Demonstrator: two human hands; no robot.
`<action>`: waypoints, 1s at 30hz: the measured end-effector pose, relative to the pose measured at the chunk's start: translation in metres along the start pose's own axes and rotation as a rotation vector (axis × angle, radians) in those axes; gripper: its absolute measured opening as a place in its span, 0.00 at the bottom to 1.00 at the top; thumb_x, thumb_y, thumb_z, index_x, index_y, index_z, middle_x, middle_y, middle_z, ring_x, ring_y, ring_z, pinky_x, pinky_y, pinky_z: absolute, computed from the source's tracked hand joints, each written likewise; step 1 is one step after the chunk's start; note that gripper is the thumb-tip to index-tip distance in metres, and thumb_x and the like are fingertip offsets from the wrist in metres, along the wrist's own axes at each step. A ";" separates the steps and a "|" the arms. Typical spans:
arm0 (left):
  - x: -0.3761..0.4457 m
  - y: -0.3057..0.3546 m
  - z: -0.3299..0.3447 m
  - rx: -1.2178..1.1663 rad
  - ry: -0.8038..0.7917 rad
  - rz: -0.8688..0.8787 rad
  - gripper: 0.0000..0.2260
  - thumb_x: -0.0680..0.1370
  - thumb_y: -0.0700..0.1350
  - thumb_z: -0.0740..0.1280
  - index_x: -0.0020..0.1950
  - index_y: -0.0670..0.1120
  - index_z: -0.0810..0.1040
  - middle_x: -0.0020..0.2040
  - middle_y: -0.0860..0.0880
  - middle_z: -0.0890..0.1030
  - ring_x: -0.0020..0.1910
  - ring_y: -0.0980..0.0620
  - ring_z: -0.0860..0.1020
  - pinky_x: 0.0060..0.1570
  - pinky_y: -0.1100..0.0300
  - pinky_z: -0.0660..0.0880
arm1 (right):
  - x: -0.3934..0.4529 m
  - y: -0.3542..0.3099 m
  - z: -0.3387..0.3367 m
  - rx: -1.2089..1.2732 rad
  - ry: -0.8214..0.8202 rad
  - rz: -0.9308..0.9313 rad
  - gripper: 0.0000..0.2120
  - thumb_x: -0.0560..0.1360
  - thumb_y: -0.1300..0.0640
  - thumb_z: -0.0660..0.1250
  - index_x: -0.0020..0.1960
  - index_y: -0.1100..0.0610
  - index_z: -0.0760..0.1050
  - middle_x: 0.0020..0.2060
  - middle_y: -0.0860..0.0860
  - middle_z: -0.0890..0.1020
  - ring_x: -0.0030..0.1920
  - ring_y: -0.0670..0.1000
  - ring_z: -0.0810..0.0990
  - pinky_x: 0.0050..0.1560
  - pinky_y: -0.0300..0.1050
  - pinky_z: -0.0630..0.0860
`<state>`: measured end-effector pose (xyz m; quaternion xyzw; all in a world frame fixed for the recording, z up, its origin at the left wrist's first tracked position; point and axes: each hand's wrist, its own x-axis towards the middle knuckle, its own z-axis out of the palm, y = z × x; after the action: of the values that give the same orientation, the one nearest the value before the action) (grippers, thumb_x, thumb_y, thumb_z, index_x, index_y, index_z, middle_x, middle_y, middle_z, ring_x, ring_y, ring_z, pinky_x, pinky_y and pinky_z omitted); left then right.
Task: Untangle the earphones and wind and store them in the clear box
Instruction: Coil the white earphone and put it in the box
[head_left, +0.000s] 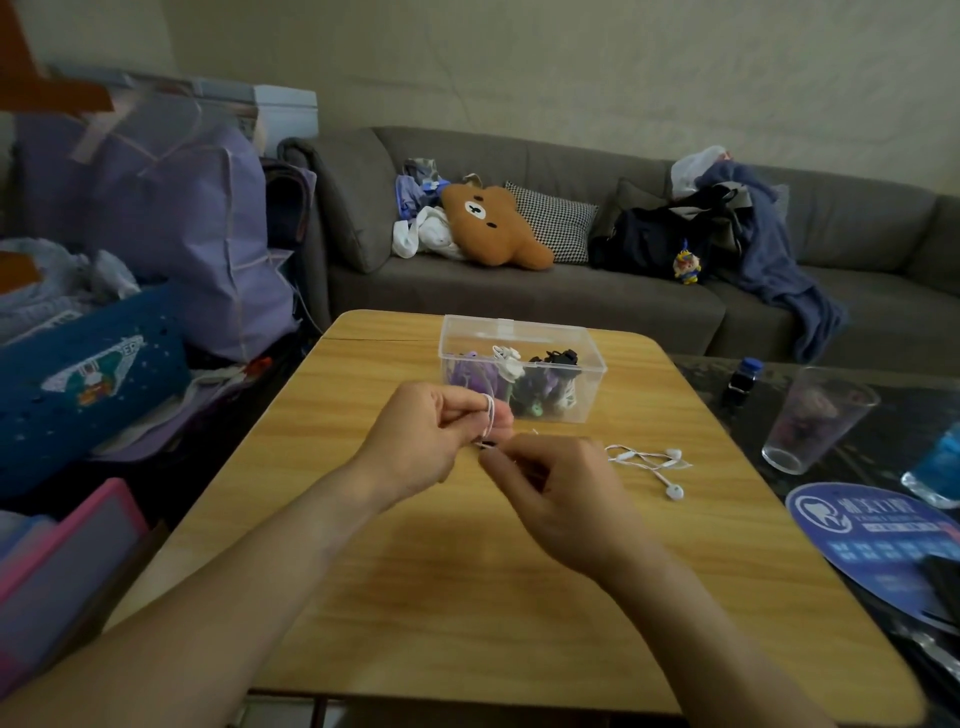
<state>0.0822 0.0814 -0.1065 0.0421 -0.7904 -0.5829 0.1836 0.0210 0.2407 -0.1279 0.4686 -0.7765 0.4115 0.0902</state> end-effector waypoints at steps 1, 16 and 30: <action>0.001 -0.002 -0.002 0.057 -0.025 0.011 0.09 0.80 0.36 0.65 0.55 0.43 0.84 0.47 0.48 0.87 0.29 0.50 0.76 0.26 0.65 0.70 | 0.001 0.000 -0.003 -0.005 0.044 -0.014 0.10 0.79 0.52 0.70 0.40 0.53 0.83 0.25 0.47 0.74 0.27 0.49 0.69 0.29 0.36 0.62; 0.001 0.007 -0.015 -0.399 -0.484 -0.349 0.11 0.82 0.40 0.54 0.44 0.43 0.74 0.35 0.48 0.72 0.32 0.53 0.69 0.33 0.57 0.56 | 0.003 0.020 -0.015 0.156 0.137 0.259 0.08 0.77 0.52 0.72 0.40 0.43 0.83 0.26 0.49 0.78 0.27 0.49 0.69 0.29 0.46 0.66; 0.002 0.007 0.010 -0.114 -0.016 -0.111 0.10 0.84 0.40 0.57 0.58 0.38 0.77 0.51 0.42 0.82 0.46 0.53 0.81 0.39 0.65 0.74 | -0.002 0.001 0.005 0.070 -0.236 0.181 0.08 0.82 0.51 0.64 0.47 0.49 0.80 0.28 0.50 0.75 0.29 0.51 0.74 0.34 0.49 0.71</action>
<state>0.0779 0.0915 -0.1019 0.0707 -0.7538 -0.6365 0.1470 0.0221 0.2385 -0.1327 0.4447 -0.8059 0.3868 -0.0555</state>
